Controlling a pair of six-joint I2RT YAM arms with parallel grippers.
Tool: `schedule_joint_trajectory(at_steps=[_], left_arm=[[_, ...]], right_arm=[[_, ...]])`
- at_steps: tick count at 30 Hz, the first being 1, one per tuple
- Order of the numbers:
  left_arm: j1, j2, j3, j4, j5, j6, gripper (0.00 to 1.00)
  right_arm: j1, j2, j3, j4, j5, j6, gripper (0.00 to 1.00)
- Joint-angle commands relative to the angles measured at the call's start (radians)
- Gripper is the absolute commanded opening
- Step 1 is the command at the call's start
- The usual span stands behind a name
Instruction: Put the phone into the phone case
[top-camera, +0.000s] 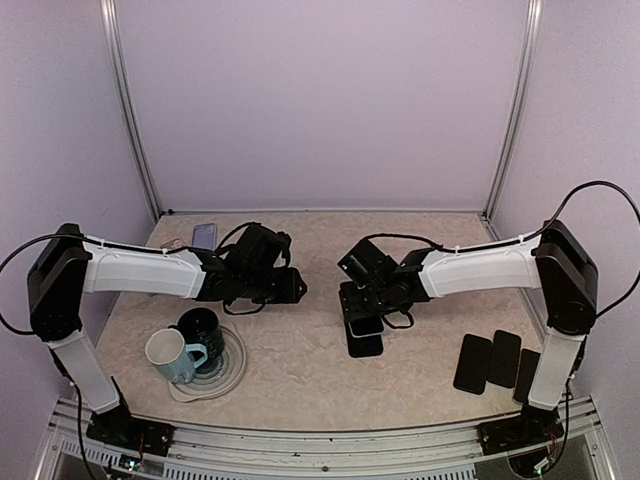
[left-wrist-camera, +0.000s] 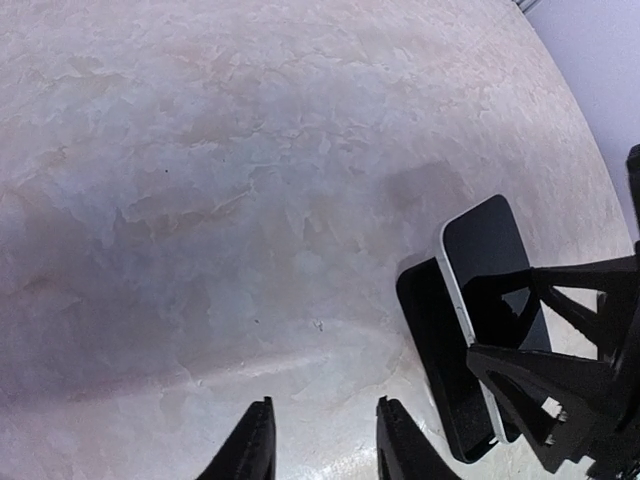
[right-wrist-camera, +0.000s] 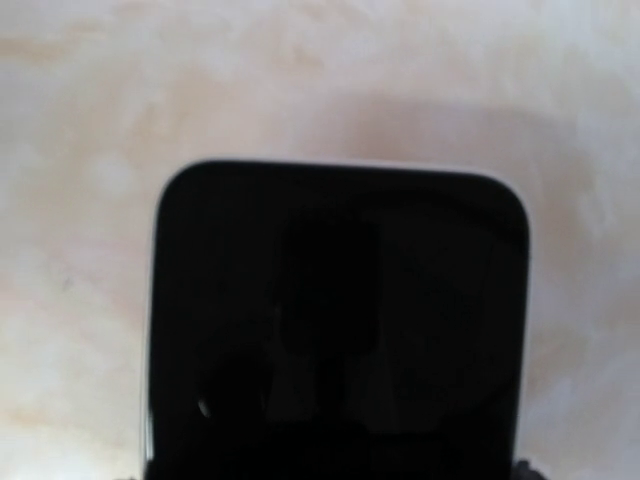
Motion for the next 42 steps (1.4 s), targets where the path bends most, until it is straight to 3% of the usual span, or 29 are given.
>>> schedule_joint_trajectory(at_steps=[1,5,7,12,16,31,35,40,42], left_arm=[[0.026,-0.027,-0.015,0.051,0.070,0.028,0.42],[0.101,-0.124,-0.058,0.201,0.308,0.061,0.69],[0.145,-0.140,-0.056,0.265,0.462,0.055,0.76],[0.176,-0.091,-0.003,0.344,0.706,0.026,0.87],[0.160,-0.025,0.031,0.423,0.841,-0.012,0.89],[0.141,0.051,0.037,0.423,0.902,-0.020,0.34],[0.136,0.056,0.032,0.415,0.923,-0.020,0.28],[0.127,0.047,0.027,0.408,0.927,-0.016,0.04],[0.125,0.042,0.023,0.414,0.924,-0.020,0.00]], right_arm=[[-0.005,-0.172,-0.108,0.247,-0.094,-0.261,0.50],[-0.003,-0.304,-0.226,0.383,-0.180,-0.560,0.49],[0.001,-0.363,-0.280,0.443,-0.213,-0.680,0.47],[0.018,-0.411,-0.327,0.519,-0.228,-0.876,0.46],[0.022,-0.381,-0.293,0.501,-0.229,-0.945,0.48],[0.048,-0.387,-0.282,0.550,-0.256,-1.021,0.49],[0.048,-0.394,-0.280,0.554,-0.251,-1.021,0.49],[0.048,-0.397,-0.281,0.560,-0.249,-1.018,0.49],[0.048,-0.400,-0.280,0.561,-0.242,-1.016,0.49]])
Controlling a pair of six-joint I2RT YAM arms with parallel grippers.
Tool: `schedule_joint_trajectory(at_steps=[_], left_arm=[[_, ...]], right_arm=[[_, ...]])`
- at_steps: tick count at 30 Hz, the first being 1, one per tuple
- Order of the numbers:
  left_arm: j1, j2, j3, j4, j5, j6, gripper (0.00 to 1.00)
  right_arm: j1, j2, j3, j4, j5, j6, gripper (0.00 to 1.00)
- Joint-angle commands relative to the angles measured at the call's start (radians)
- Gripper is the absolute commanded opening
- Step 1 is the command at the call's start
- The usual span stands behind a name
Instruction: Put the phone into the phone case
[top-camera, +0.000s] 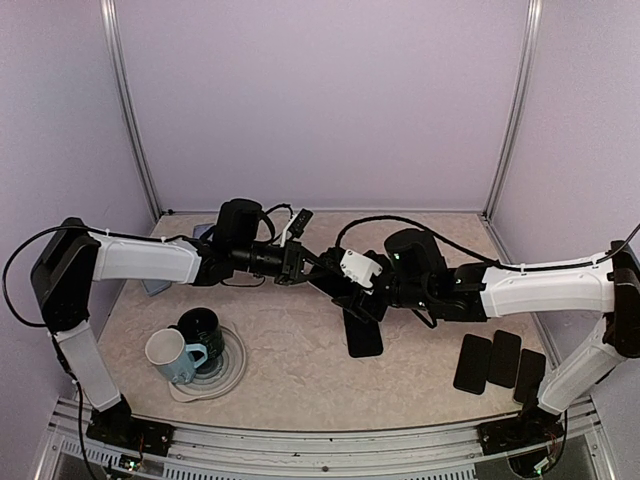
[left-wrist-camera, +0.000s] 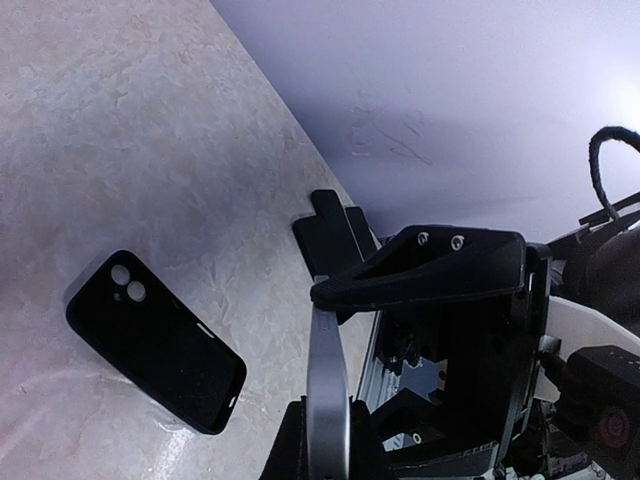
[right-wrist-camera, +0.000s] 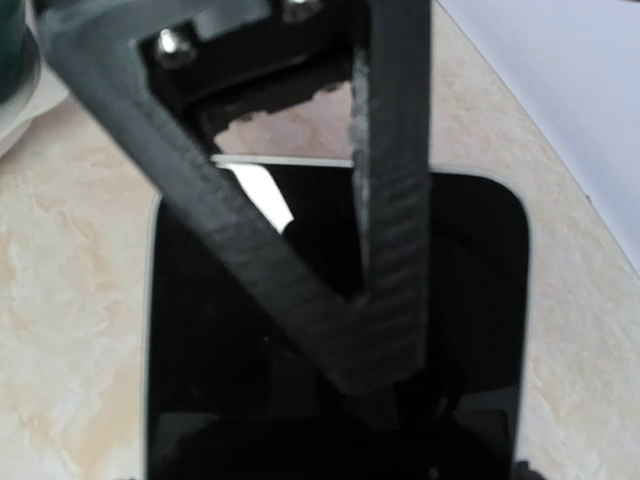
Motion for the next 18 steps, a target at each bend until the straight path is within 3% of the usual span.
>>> schedule_joint_trajectory(at_steps=[1,3,7,8,10,14,18], left_arm=[[-0.016,-0.006,-0.002,0.031,0.035,0.003,0.00],[-0.015,-0.019,-0.009,0.047,0.023,-0.002,0.00],[-0.013,-0.082,-0.024,0.087,-0.057,0.006,0.00],[-0.013,-0.120,-0.037,0.113,-0.093,0.015,0.00],[-0.015,-0.189,-0.097,0.273,-0.180,0.010,0.00],[-0.043,-0.368,-0.251,0.597,-0.347,0.024,0.00],[-0.132,-0.476,-0.266,0.706,-0.501,0.168,0.00]], right_arm=[[0.008,-0.021,0.038,0.071,0.017,-0.004,0.50],[0.008,-0.033,0.038,0.067,0.041,0.008,0.55],[0.005,-0.082,0.041,0.052,0.115,0.073,0.94],[0.000,-0.112,0.039,0.050,0.116,0.100,0.99],[-0.033,-0.176,0.029,0.056,0.054,0.217,0.99],[-0.165,-0.307,-0.066,0.221,-0.254,0.495,0.99],[-0.195,-0.355,-0.146,0.443,-0.385,0.699,0.99]])
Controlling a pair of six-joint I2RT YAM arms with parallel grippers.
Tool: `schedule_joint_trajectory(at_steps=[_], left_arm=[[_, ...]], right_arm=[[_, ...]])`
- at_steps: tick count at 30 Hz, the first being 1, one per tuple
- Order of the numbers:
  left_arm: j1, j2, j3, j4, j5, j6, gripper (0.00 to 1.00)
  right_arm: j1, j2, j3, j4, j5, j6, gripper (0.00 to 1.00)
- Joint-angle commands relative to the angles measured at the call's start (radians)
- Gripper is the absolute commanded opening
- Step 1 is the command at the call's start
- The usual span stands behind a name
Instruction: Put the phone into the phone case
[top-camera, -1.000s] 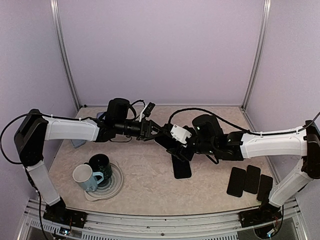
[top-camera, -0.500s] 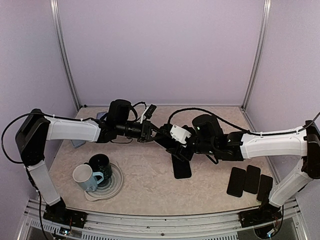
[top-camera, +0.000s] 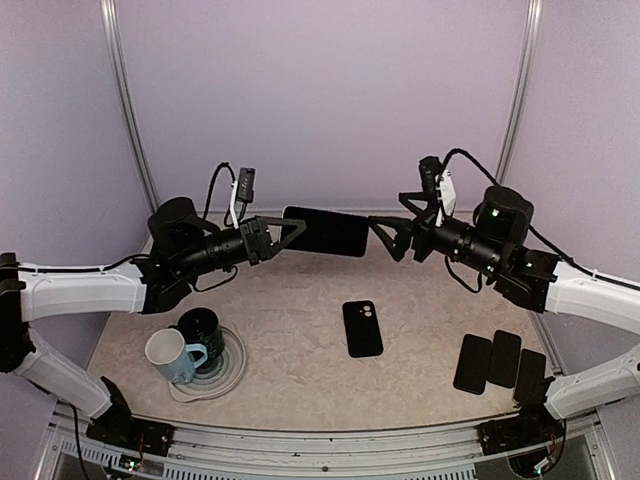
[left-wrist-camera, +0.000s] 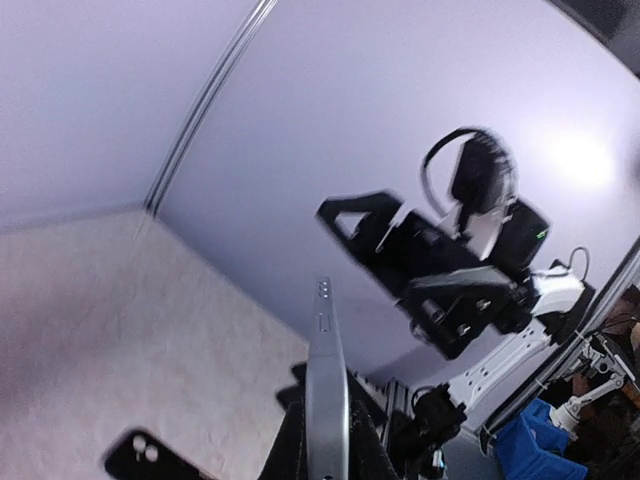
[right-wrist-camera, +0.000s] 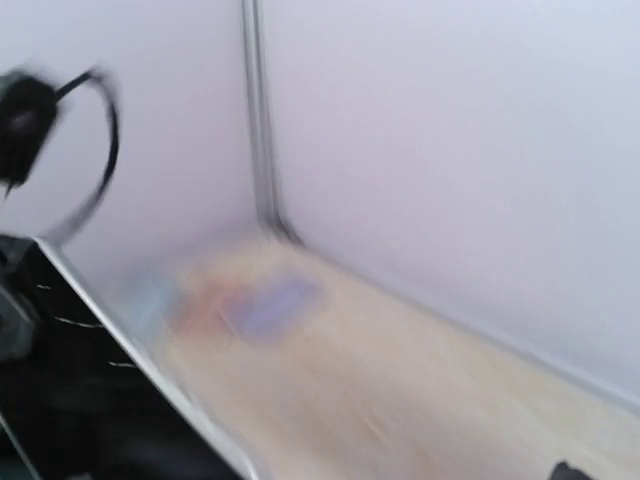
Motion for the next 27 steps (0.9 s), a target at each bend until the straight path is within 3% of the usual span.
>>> schedule_joint_trajectory(at_steps=[1,4,10,15,18,27], left_arm=[[-0.100,-0.117,0.016,0.347,-0.213,0.151,0.00],[-0.151,-0.105,0.001,0.512,-0.251,0.180,0.00],[-0.177,-0.004,0.004,0.680,-0.272,0.117,0.00],[-0.190,0.060,0.018,0.737,-0.261,0.091,0.00],[-0.198,0.076,0.017,0.751,-0.262,0.095,0.00],[-0.201,0.128,0.049,0.711,-0.234,0.075,0.00]], right_arm=[[-0.008,-0.019,-0.075,0.265,-0.210,0.310,0.99],[0.014,0.005,-0.080,0.403,-0.241,0.376,0.99],[0.114,0.092,0.028,0.511,-0.303,0.308,0.98],[0.116,0.154,0.056,0.583,-0.342,0.358,0.88],[0.115,0.158,0.067,0.608,-0.331,0.356,0.75],[0.116,0.152,0.085,0.606,-0.331,0.360,0.17]])
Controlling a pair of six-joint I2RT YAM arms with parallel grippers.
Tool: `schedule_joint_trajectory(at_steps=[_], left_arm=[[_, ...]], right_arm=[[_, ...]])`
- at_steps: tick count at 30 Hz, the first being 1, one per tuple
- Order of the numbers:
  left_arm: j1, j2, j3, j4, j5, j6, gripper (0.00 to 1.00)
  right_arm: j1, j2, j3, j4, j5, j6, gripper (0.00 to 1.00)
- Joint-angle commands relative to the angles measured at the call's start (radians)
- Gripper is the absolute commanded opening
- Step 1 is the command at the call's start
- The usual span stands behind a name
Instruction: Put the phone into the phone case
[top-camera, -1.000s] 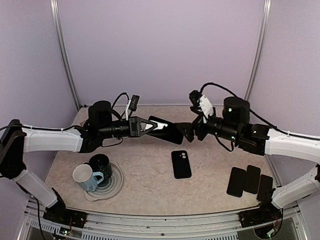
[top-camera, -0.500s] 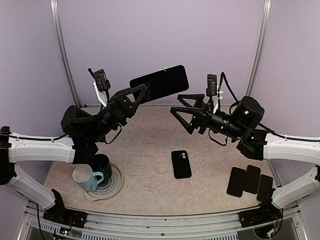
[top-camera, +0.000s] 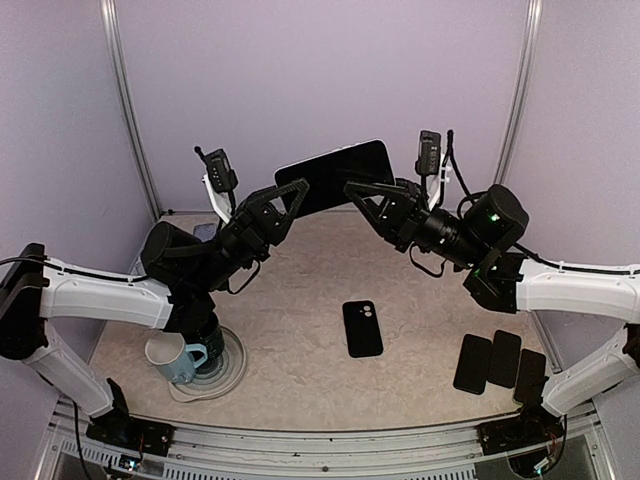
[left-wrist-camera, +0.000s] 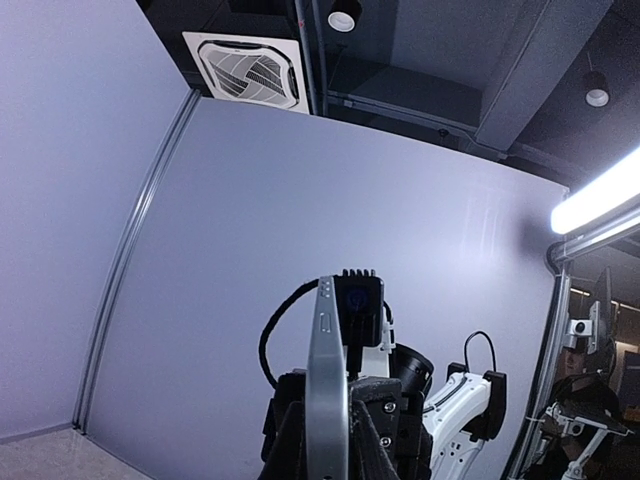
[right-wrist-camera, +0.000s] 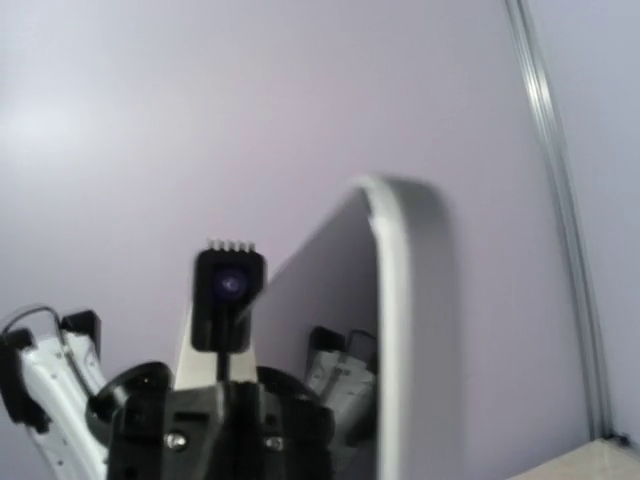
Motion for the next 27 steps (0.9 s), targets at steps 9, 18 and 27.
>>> schedule_joint_trajectory(at_steps=[9,18,27], left_arm=[[0.033,-0.022,-0.011,-0.132,0.103,0.075,0.34],[0.142,-0.248,-0.060,-0.636,0.145,0.362,0.91],[0.041,-0.189,0.095,-0.956,0.166,0.652,0.88]], right_arm=[[-0.077,-0.109,0.147,-0.353,-0.145,-0.147,0.00],[-0.224,-0.047,0.491,-1.317,-0.334,-0.596,0.00],[-0.190,0.024,0.575,-1.478,-0.410,-0.865,0.00]])
